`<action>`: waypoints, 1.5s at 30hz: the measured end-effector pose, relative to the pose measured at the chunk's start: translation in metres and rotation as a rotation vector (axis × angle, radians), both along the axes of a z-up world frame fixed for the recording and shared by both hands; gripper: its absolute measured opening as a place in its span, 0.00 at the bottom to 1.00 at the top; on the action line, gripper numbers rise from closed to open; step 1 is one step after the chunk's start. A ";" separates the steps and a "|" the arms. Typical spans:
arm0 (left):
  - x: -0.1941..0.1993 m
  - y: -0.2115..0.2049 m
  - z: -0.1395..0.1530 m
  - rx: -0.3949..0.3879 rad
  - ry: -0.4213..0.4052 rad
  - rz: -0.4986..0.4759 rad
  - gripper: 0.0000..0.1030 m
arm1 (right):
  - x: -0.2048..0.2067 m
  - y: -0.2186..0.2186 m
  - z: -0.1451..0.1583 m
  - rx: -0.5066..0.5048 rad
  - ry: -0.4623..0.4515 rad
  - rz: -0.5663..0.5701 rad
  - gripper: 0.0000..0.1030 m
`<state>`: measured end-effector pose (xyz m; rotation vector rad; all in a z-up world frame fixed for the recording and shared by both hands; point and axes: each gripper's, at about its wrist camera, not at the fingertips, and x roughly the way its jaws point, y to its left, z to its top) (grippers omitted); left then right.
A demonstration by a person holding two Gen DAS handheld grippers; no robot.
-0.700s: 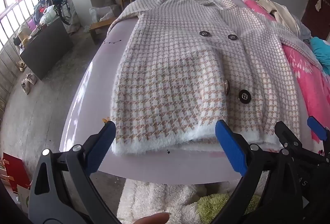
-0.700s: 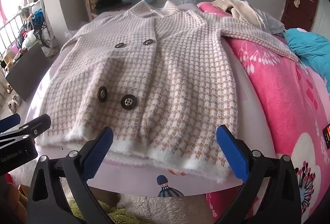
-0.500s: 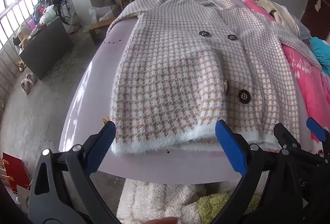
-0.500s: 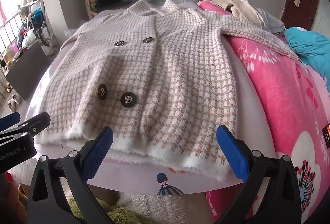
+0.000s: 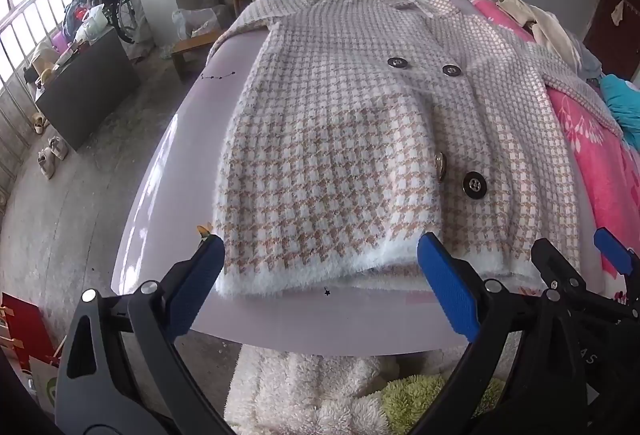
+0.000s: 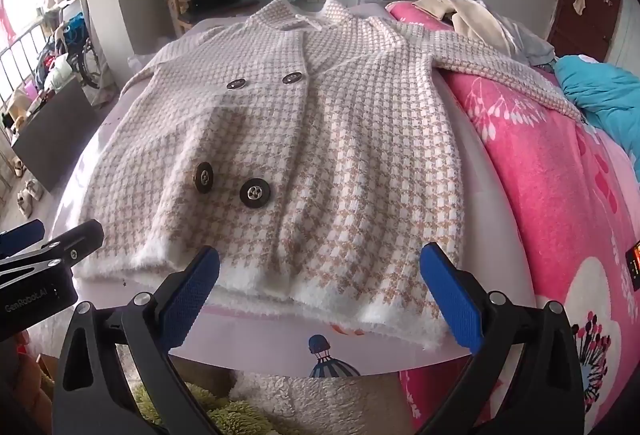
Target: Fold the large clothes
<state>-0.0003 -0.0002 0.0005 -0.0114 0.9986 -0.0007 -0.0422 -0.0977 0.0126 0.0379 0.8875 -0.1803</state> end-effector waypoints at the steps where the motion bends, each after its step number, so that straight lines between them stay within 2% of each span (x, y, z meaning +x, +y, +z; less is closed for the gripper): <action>1: 0.000 0.000 0.000 -0.001 0.000 0.001 0.91 | 0.001 0.001 0.001 -0.003 0.001 0.002 0.95; 45: -0.003 0.006 0.001 -0.024 0.002 -0.001 0.91 | -0.002 0.004 0.004 -0.013 0.015 -0.007 0.95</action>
